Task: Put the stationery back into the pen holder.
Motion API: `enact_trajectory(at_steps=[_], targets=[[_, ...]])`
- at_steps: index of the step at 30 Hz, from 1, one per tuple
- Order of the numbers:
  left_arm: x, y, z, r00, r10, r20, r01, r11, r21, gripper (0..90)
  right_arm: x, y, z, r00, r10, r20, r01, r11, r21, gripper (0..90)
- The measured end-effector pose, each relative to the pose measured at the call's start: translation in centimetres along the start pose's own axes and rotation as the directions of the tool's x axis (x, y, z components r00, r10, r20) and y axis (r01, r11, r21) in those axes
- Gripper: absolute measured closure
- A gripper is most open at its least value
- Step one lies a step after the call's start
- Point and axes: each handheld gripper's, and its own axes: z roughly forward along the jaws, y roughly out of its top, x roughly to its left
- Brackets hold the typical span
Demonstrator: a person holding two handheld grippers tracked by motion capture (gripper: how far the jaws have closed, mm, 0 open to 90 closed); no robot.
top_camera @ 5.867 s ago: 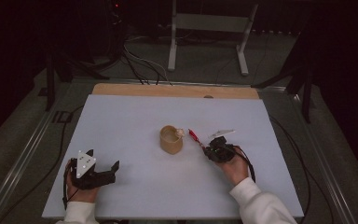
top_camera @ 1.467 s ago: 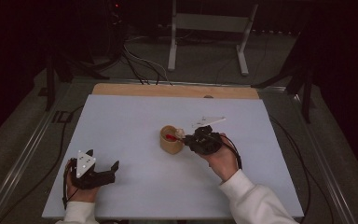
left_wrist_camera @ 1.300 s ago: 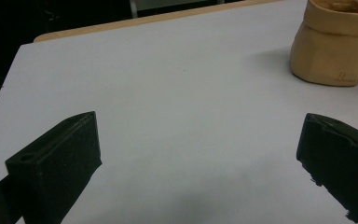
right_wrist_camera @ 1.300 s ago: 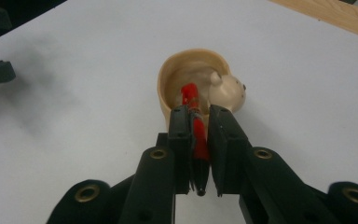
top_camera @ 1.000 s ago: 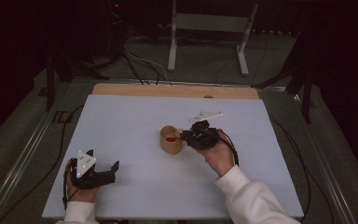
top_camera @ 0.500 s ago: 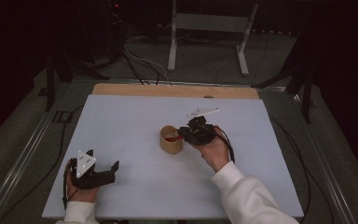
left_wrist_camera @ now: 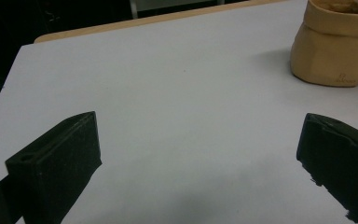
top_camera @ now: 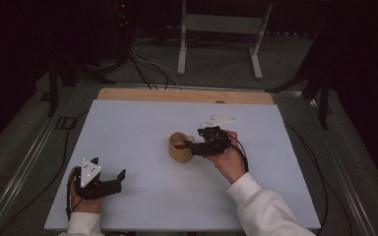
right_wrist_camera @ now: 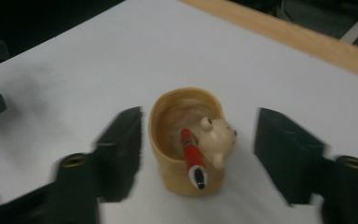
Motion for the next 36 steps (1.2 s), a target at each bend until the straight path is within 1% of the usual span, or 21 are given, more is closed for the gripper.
enact_trajectory(at_steps=[2, 4, 5, 7, 9, 14, 20, 22, 26, 27, 28, 29, 32, 34, 36], targets=[[0.0, 0.0, 0.0, 1.0000, 0.000, -0.001, 0.000, 1.0000, -0.001, 0.2, -0.1, -0.2, -0.3, 0.9999, -0.014, 0.006, 0.014, 1.000, -0.024, 23.1], [0.0, 0.0, 0.0, 1.0000, 0.000, -0.002, 0.000, 1.0000, -0.001, 0.2, -0.2, -0.5, -0.7, 0.9991, -0.033, 0.027, 0.034, 0.999, -0.039, 16.9], [0.0, 0.0, 0.0, 1.0000, -0.002, -0.002, 0.002, 1.0000, -0.002, 0.2, -0.2, -0.6, -0.9, 0.9983, -0.039, 0.042, 0.041, 0.998, -0.046, 15.2], [0.1, 0.0, -0.1, 1.0000, -0.003, -0.004, 0.003, 1.0000, -0.003, 0.2, -0.4, -0.8, -1.4, 0.9977, -0.045, 0.050, 0.049, 0.997, -0.066, 14.8], [0.1, 0.0, -0.1, 1.0000, -0.004, -0.004, 0.004, 1.0000, -0.004, 0.2, -0.7, -1.0, -1.9, 0.9970, -0.048, 0.060, 0.053, 0.995, -0.081, 12.5], [0.2, 0.0, -0.2, 0.9999, -0.007, -0.008, 0.007, 0.9999, -0.008, 0.2, -1.6, -1.9, -2.8, 0.9963, -0.036, 0.079, 0.043, 0.994, -0.097, 8.8], [0.3, 0.1, -0.5, 0.9998, -0.016, -0.012, 0.016, 0.9998, -0.015, 0.2, -2.4, -3.6, -4.0, 0.9947, -0.018, 0.101, 0.030, 0.993, -0.111, 3.9], [0.3, 0.2, -0.6, 0.9998, -0.017, -0.012, 0.017, 0.9997, -0.017, 0.2, -2.6, -4.1, -4.4, 0.9950, -0.013, 0.099, 0.025, 0.993, -0.117, 3.2], [0.5, 0.3, -0.9, 0.9998, -0.016, -0.014, 0.015, 0.9996, -0.024, 0.1, -2.7, -5.5, -5.2, 0.9913, -0.025, 0.129, 0.041, 0.991, -0.127, 3.0], [0.5, 0.3, -0.9, 0.9998, -0.016, -0.014, 0.015, 0.9996, -0.024, 0.1, -2.7, -5.5, -5.2, 0.9913, -0.025, 0.129, 0.041, 0.991, -0.127, 3.0], [0.6, 0.4, -1.1, 0.9998, -0.015, -0.016, 0.015, 0.9995, -0.029, 0.1, -2.7, -6.0, -5.3, 0.9905, -0.026, 0.135, 0.043, 0.991, -0.125, 2.9], [0.6, 0.4, -1.2, 0.9997, -0.018, -0.018, 0.018, 0.9994, -0.031, 0.2, -2.8, -7.0, -5.6, 0.9898, -0.019, 0.141, 0.035, 0.993, -0.113, 2.1], [0.8, 0.5, -1.4, 0.9996, -0.023, -0.019, 0.023, 0.9990, -0.039, 0.1, -3.0, -8.6, -6.0, 0.9879, -0.024, 0.154, 0.039, 0.994, -0.099, 2.0], [0.9, 0.5, -1.5, 0.9995, -0.027, -0.017, 0.026, 0.9987, -0.044, 0.2, -3.4, -9.6, -6.4, 0.9872, -0.011, 0.159, 0.030, 0.992, -0.121, 2.0], [0.9, 0.5, -1.6, 0.9995, -0.026, -0.015, 0.026, 0.9984, -0.051, 0.1, -3.9, -10.6, -6.8, 0.9865, 0.013, 0.163, 0.008, 0.992, -0.128, 1.2]])
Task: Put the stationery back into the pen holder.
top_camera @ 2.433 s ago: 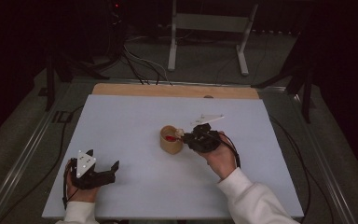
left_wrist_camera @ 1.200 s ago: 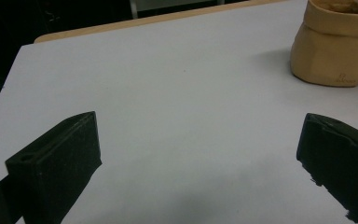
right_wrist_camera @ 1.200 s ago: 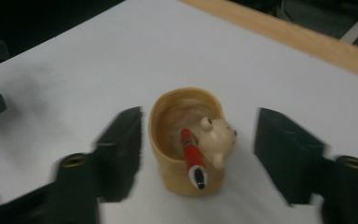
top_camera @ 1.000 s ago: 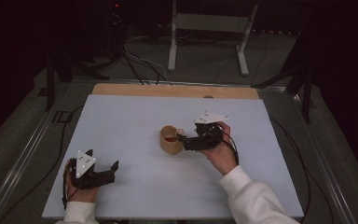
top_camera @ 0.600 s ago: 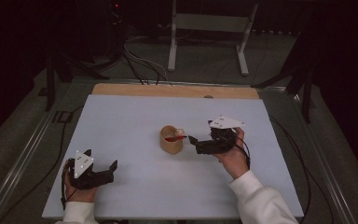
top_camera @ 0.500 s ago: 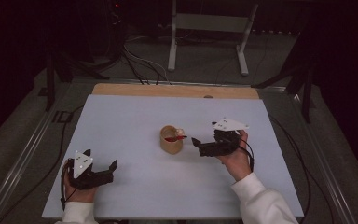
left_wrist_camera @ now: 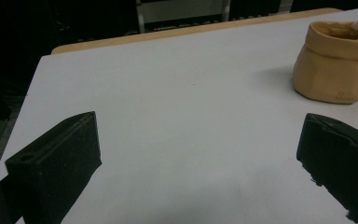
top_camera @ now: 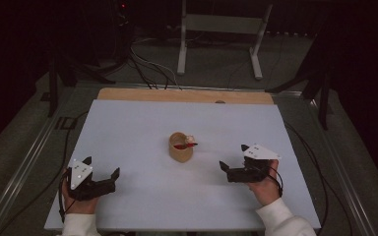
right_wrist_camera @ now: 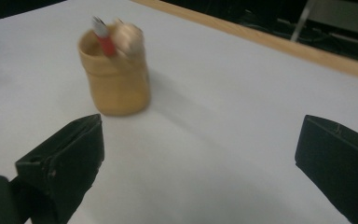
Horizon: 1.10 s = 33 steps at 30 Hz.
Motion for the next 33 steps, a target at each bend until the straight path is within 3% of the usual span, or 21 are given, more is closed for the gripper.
enact_trajectory(at_steps=[6, 13, 18, 28, 33], targets=[[0.0, 0.2, -0.2, 0.9999, -0.003, 0.014, 0.003, 0.9997, -0.024, 0.1, -1.5, -2.7, -1.6, 0.9980, 0.045, 0.045, -0.043, 0.998, -0.047, 0.1], [0.2, 0.2, -0.5, 0.9997, -0.015, 0.018, 0.016, 0.9990, -0.043, 0.1, -2.6, -4.9, -3.8, 0.9921, 0.102, 0.073, -0.092, 0.988, -0.125, 0.1], [0.2, 0.2, -0.5, 0.9997, -0.014, 0.022, 0.014, 0.9990, -0.043, 0.1, -3.1, -5.5, -4.5, 0.9878, 0.130, 0.086, -0.117, 0.983, -0.138, 0.1], [0.1, 0.2, -0.4, 0.9991, 0.001, 0.043, 0.000, 0.9993, -0.038, 0.1, -3.7, -6.1, -4.8, 0.9872, 0.109, 0.116, -0.096, 0.989, -0.111, 0.1], [0.1, 0.1, -0.5, 0.9990, 0.000, 0.046, 0.002, 0.9991, -0.042, 0.1, -4.3, -6.3, -5.0, 0.9850, 0.121, 0.123, -0.108, 0.988, -0.109, 0.1]])
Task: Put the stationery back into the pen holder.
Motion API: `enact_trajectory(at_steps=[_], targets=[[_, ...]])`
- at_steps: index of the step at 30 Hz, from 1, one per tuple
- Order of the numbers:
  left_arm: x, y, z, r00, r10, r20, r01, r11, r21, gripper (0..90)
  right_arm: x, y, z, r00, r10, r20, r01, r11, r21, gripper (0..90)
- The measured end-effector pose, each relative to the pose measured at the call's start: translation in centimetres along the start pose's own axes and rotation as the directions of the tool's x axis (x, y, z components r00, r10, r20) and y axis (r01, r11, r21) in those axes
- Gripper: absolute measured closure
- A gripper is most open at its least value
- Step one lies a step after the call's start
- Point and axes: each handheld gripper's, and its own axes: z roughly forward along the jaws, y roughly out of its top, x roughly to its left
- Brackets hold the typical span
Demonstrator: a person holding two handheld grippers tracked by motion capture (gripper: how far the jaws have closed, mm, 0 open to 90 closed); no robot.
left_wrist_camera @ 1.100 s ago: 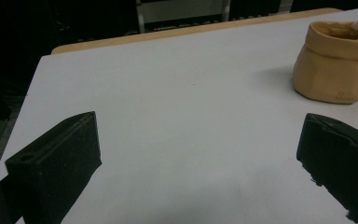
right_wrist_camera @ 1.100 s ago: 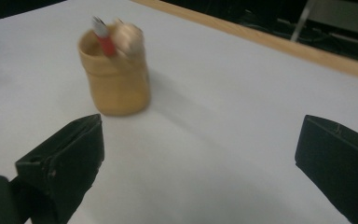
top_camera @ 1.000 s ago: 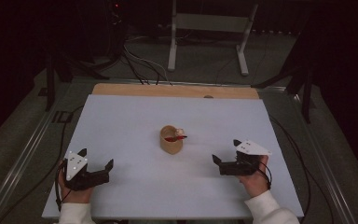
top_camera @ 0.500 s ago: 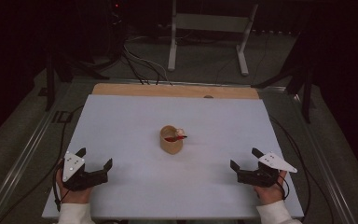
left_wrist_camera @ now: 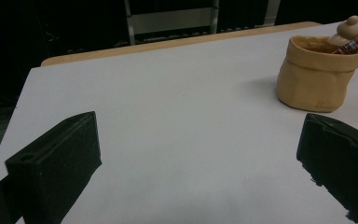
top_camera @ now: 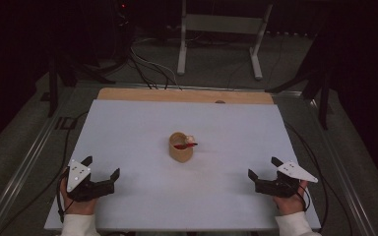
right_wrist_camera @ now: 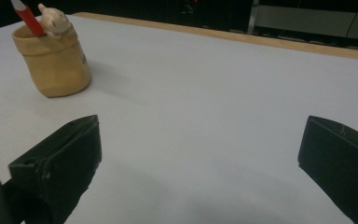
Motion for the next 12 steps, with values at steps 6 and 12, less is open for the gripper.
enact_trajectory(at_steps=[6, 12], targets=[[0.14, -0.22, 0.05, 1.0000, -0.004, -0.005, 0.004, 1.0000, 0.006, 0.1, -0.24, -0.09, 0.04, 1.0000, 0.001, -0.004, -0.001, 1.000, 0.006, 0.1], [0.21, -0.40, 0.17, 0.9999, -0.007, -0.008, 0.007, 0.9999, 0.015, 0.1, -0.45, -0.15, 0.09, 1.0000, 0.004, -0.001, -0.004, 1.000, 0.012, 0.1]])
